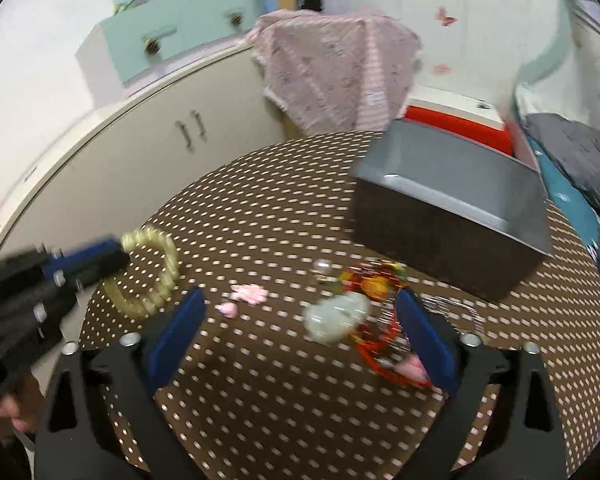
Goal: Organize jewelry
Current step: 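Lift the bead bracelet with the left tool and drop it into the grey tray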
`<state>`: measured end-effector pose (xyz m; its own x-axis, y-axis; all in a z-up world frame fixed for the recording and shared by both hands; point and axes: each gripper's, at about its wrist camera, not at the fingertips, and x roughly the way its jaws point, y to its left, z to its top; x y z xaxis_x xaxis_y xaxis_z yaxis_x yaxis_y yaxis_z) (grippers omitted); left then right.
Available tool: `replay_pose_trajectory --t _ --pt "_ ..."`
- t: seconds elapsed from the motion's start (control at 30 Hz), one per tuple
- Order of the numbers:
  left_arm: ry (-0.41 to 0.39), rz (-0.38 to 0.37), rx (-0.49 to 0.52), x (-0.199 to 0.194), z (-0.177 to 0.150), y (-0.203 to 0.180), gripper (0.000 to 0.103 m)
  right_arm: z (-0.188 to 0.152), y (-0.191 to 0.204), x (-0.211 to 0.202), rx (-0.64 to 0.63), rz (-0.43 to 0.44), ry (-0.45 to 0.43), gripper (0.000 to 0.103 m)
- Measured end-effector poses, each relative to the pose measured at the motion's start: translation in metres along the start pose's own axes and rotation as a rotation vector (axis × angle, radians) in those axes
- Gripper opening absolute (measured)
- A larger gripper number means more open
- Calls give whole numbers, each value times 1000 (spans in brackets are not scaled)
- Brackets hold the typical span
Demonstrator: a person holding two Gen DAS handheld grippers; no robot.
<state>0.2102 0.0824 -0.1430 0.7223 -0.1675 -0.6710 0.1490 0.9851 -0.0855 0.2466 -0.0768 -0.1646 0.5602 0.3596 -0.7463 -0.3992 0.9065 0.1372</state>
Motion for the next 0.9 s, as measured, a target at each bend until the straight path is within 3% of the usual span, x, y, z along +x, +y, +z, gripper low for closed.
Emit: replay_pose_trajectory --t 0.17,0.2,0.23,0.27,0.37,0.67,0.9 --pt "-24 35 -44 2 15 21 9 1 21 28 -69 45 58 67" --pt "-25 36 -44 4 18 23 9 1 26 35 -81 52 72 59" --pt "-24 34 -44 5 19 24 9 0 29 41 -94 51 89 45" --pt "-24 32 -45 6 20 24 9 -3 33 49 -116 41 115 43" --pt "-23 19 -40 6 19 19 9 -9 40 49 -177 7 93 21" --pt "-55 -25 -14 5 38 0 9 -5 20 10 -116 58 16 21" --pt "-128 -92 49 -9 72 -32 9 27 -11 -58 -63 20 -131 21"
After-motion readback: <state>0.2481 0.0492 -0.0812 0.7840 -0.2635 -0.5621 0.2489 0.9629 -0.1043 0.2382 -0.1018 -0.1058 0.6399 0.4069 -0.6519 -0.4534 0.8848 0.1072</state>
